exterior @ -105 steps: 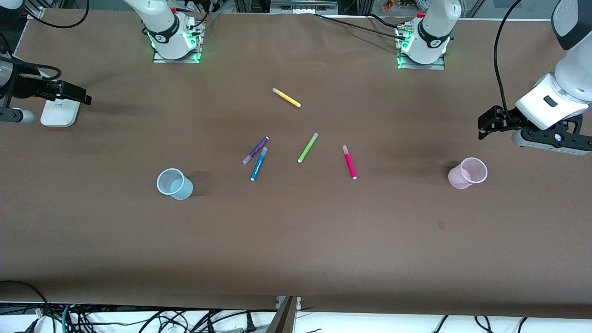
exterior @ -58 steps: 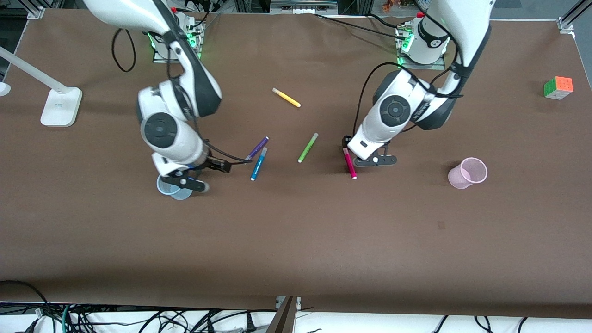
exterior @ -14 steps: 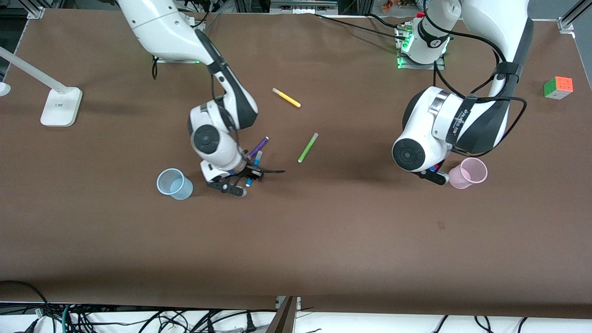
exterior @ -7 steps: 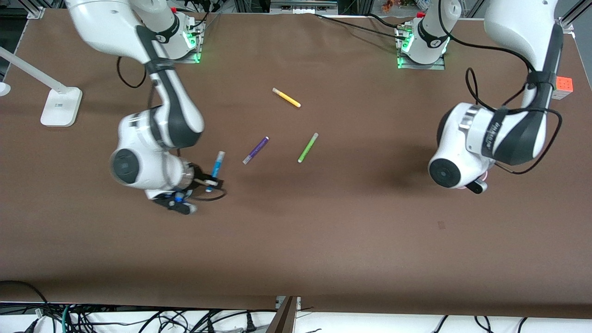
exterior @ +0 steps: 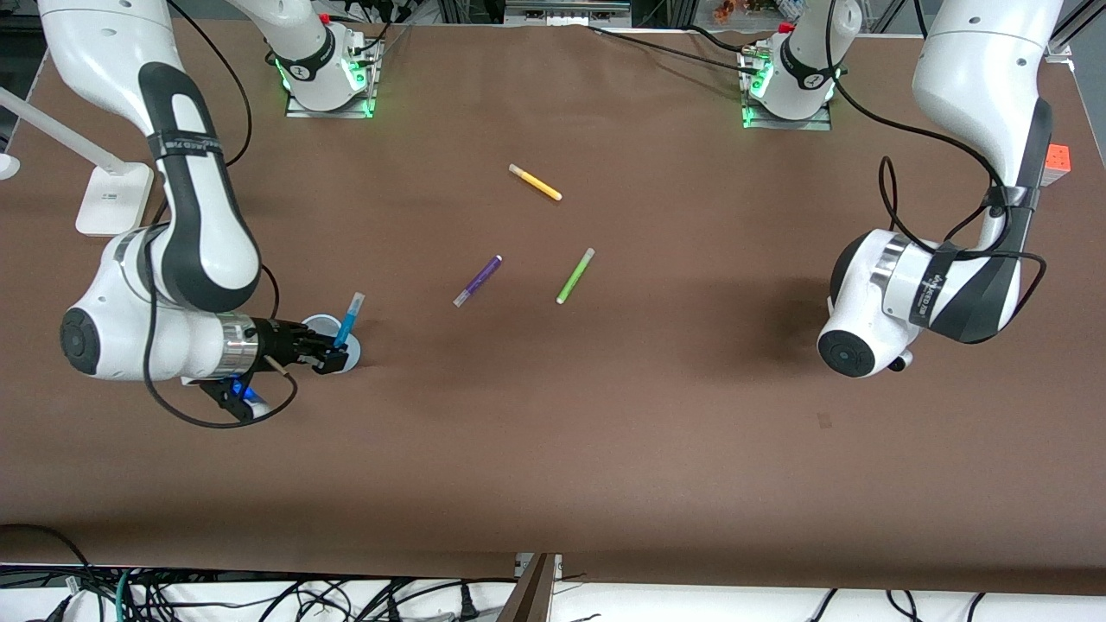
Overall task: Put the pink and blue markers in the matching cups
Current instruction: 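Carry the blue marker to the blue cup while the left gripper carries pink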
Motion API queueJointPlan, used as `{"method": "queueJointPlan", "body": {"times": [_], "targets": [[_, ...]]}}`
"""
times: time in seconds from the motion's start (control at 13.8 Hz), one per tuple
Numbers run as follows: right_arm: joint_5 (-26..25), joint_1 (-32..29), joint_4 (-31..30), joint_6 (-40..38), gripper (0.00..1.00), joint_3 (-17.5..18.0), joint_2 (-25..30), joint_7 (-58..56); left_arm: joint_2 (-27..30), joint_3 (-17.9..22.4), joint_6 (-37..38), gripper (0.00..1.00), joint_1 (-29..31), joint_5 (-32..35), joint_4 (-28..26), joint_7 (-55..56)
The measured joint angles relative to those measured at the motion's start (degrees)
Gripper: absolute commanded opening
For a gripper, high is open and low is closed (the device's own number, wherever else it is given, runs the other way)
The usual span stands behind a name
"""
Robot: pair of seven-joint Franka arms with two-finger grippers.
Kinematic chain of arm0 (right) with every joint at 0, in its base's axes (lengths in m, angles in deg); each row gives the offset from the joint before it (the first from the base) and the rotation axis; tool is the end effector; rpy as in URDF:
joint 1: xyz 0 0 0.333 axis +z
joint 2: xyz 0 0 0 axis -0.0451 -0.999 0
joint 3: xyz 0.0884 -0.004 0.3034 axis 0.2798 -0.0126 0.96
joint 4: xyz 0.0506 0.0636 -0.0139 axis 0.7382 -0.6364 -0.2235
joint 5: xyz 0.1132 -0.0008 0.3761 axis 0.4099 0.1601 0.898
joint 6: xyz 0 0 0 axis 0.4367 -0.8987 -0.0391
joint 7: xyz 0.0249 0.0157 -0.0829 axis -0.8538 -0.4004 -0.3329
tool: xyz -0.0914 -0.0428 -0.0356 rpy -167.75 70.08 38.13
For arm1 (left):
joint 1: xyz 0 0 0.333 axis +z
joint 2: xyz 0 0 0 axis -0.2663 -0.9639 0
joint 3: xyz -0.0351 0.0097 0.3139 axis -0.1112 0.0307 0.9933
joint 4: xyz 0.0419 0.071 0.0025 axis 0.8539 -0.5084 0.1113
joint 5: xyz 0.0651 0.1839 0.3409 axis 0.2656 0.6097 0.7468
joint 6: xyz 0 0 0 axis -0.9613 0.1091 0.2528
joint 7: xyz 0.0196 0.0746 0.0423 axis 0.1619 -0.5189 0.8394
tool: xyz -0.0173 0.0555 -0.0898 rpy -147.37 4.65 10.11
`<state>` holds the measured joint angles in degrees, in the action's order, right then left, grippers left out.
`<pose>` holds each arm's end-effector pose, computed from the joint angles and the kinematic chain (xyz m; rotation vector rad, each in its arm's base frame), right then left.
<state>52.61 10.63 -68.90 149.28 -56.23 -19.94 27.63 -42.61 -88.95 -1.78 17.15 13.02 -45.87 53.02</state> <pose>0.6897 0.1019 0.3146 -2.6737 0.7296 0.4571 0.6083 -0.0191 0.2813 -2.1567 0.7511 1.1434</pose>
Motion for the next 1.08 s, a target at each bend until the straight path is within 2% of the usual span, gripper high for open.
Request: {"method": "queueJointPlan", "body": {"times": [0.22,0.58,0.72,0.8,0.87,1.08], "targets": [[2.7,-2.6,0.0,-2.8,0.0,0.0,-1.7,0.0,-0.1,0.0,-1.7,0.01,0.0,0.0,-0.4,0.0],[3.4,-4.0,0.0,-8.9,0.0,0.0,-2.4,0.0,-0.6,0.0,-2.9,0.02,0.2,0.0,-1.6,0.0],[3.4,-5.4,0.0,-10.1,0.0,0.0,-2.5,-0.3,-0.6,0.0,-2.9,0.09,0.2,-0.1,-1.7,0.0],[3.4,-6.4,0.0,-10.4,0.0,0.0,-2.8,-1.2,-0.6,-0.1,-2.9,0.2,0.2,-0.2,-1.8,0.0],[3.8,-7.4,0.0,-10.6,0.0,0.0,-3.2,-2.0,-0.6,-0.1,-2.9,0.99,0.2,-0.2,-1.9,0.1],[7.7,-9.3,0.0,-10.6,0.0,0.0,-5.2,-3.4,-0.6,-0.3,-2.9,1.0,0.2,-0.2,-2.1,1.5]]}}
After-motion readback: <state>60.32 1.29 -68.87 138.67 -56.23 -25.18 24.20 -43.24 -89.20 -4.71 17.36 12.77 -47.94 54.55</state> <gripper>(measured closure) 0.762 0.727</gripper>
